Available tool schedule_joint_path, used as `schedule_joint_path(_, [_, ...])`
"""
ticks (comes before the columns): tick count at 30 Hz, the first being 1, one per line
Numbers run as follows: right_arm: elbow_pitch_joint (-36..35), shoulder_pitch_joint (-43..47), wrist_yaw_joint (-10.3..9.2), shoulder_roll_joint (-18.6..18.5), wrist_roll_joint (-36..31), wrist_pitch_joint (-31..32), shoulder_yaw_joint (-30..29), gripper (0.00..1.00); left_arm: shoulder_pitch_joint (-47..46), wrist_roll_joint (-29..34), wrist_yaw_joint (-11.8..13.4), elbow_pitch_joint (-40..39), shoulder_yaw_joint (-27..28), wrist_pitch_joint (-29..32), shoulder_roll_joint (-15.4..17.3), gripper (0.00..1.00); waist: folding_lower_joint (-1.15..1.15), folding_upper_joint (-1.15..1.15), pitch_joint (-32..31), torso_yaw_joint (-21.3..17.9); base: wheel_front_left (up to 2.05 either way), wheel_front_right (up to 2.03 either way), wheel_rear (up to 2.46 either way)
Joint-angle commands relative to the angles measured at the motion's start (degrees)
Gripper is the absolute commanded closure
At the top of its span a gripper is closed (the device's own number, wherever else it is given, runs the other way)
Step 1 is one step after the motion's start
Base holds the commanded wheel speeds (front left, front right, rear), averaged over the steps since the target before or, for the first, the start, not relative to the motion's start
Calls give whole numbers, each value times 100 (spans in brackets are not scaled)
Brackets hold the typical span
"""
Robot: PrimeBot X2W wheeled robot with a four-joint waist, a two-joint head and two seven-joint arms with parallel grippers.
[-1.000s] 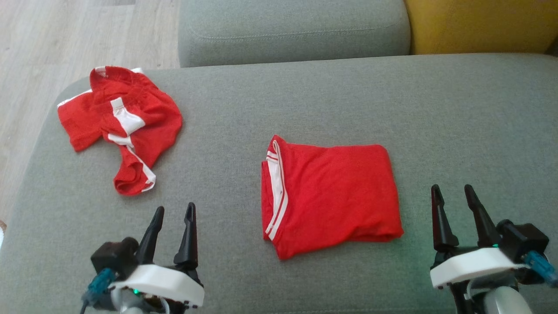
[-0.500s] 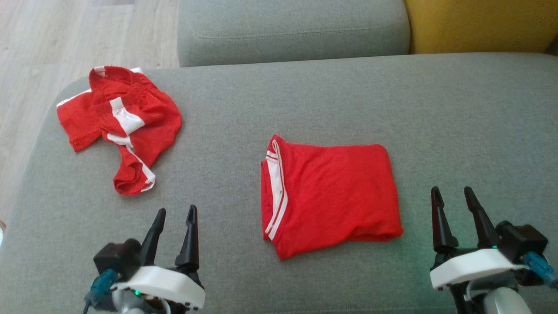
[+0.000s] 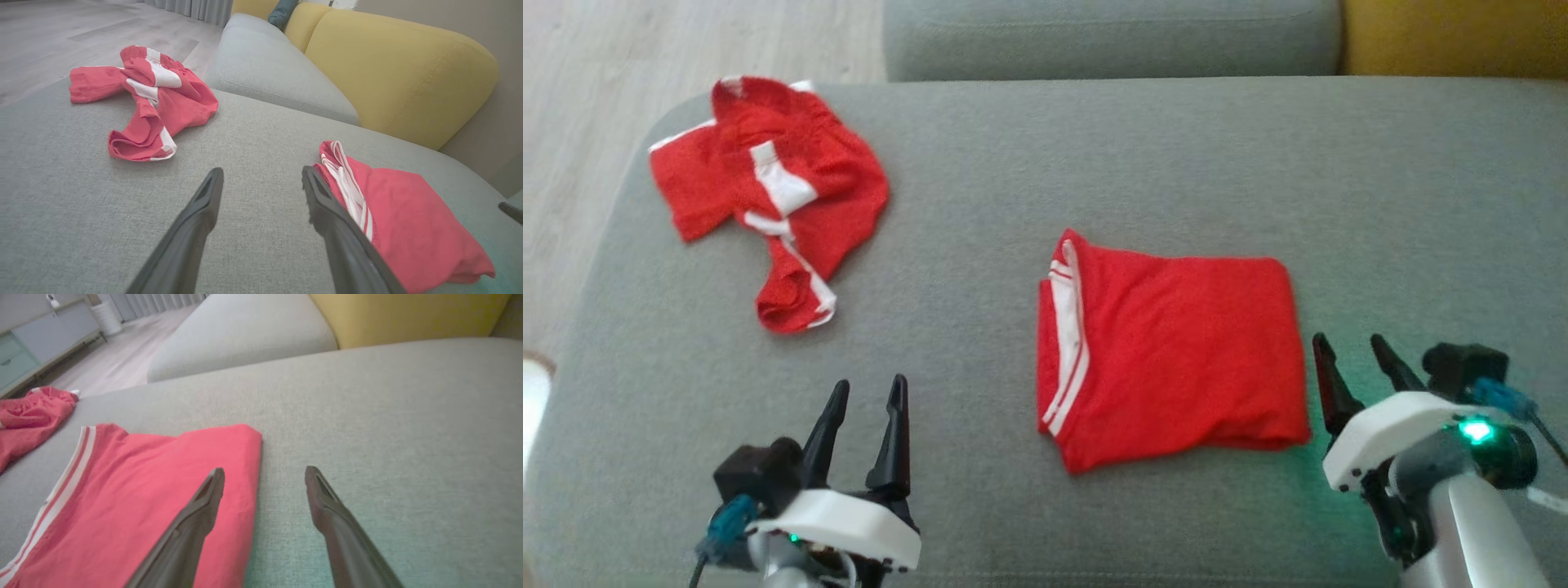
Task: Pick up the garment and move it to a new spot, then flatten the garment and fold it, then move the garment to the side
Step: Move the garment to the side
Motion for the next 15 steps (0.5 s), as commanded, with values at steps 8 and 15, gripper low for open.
schedule_joint_path(8, [426,-644,37,-26,-58,776,-87,0,-417,180,-86,-131,303,-75,-80,0,0,0,379,440,0,0,0])
schedule_joint_path(15, [739,-994,37,-25,213,1152,-1,46,-554,323,-128,-208,441,-75,-135,0,0,0,741,508,0,0,0])
